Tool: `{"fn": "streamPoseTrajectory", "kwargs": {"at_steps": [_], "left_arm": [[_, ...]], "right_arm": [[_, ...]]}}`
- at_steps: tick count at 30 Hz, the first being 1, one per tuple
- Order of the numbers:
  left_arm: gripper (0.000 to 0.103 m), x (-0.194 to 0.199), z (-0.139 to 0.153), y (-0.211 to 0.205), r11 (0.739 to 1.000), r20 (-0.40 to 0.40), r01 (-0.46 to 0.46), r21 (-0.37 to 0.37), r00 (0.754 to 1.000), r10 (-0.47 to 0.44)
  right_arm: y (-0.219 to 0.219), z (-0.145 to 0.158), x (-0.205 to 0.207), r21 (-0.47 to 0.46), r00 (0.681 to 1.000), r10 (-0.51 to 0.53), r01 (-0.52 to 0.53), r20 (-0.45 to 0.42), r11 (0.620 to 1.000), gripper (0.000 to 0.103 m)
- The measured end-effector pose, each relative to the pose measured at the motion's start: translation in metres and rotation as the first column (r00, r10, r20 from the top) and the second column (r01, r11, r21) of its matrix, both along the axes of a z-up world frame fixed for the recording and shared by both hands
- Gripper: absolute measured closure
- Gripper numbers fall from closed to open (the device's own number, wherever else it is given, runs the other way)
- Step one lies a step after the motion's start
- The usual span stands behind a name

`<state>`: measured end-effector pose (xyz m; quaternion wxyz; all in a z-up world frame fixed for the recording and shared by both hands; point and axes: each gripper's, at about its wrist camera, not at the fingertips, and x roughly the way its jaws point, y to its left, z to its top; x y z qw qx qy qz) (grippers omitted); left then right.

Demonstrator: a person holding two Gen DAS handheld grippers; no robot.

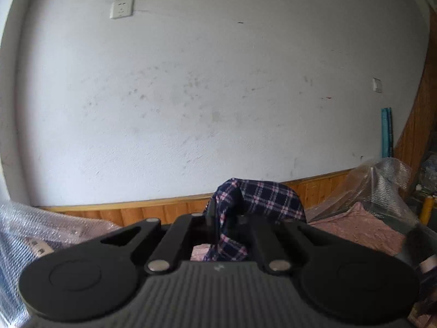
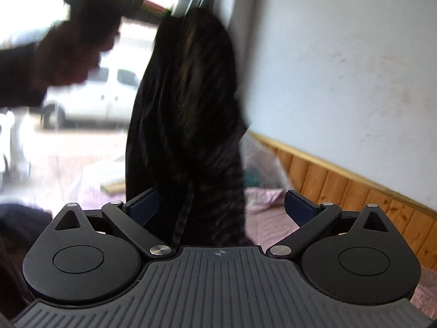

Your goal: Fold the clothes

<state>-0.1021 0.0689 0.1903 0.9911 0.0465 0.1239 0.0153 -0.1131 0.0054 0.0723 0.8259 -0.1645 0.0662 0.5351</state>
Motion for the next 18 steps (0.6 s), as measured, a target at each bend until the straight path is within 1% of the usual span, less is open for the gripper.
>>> {"fn": "streamPoseTrajectory", "kwargs": {"at_steps": [2,3,4,7,11,13,16,18], "left_arm": [[0.1,-0.004,0.004,-0.006,1.0,0.012,0.002,0.027,1.0,-0.002],[0.1,-0.007,0.005,-0.006,1.0,0.016,-0.002,0.027,1.0,0.002],[0.1,-0.01,0.005,-0.005,1.0,0.021,-0.007,0.023,1.0,0.007],[0.1,-0.019,0.006,-0.001,1.0,0.033,-0.025,0.017,0.999,0.025],[0.1,-0.024,0.005,-0.001,1.0,0.039,-0.017,0.017,0.999,0.016],[0.1,-0.024,0.004,-0.003,1.0,0.037,-0.016,0.022,0.999,0.015],[0.1,-0.028,0.005,-0.006,1.0,0.043,-0.009,0.025,0.999,0.008],[0.1,-0.032,0.004,-0.008,1.0,0.048,0.004,0.024,0.999,-0.005]], "right_arm": [[0.025,-0.013,0.014,-0.073,1.0,-0.016,0.017,0.015,0.997,0.022],[0.024,-0.012,0.025,-0.07,0.999,-0.034,0.032,-0.027,0.997,0.025],[0.022,-0.01,0.036,-0.066,0.997,-0.049,0.045,-0.068,0.997,0.026],[0.008,-0.004,0.047,0.003,0.99,-0.025,0.026,-0.14,1.0,0.025],[-0.009,0.002,0.06,0.092,0.974,0.011,0.01,-0.228,0.996,0.025],[0.0,-0.008,0.057,0.031,0.98,-0.022,0.029,-0.199,0.999,0.026],[0.024,-0.025,0.051,-0.128,0.99,0.012,-0.03,-0.138,0.991,0.029],[0.041,-0.038,0.045,-0.198,0.998,-0.002,-0.011,-0.065,0.98,0.029]]}}
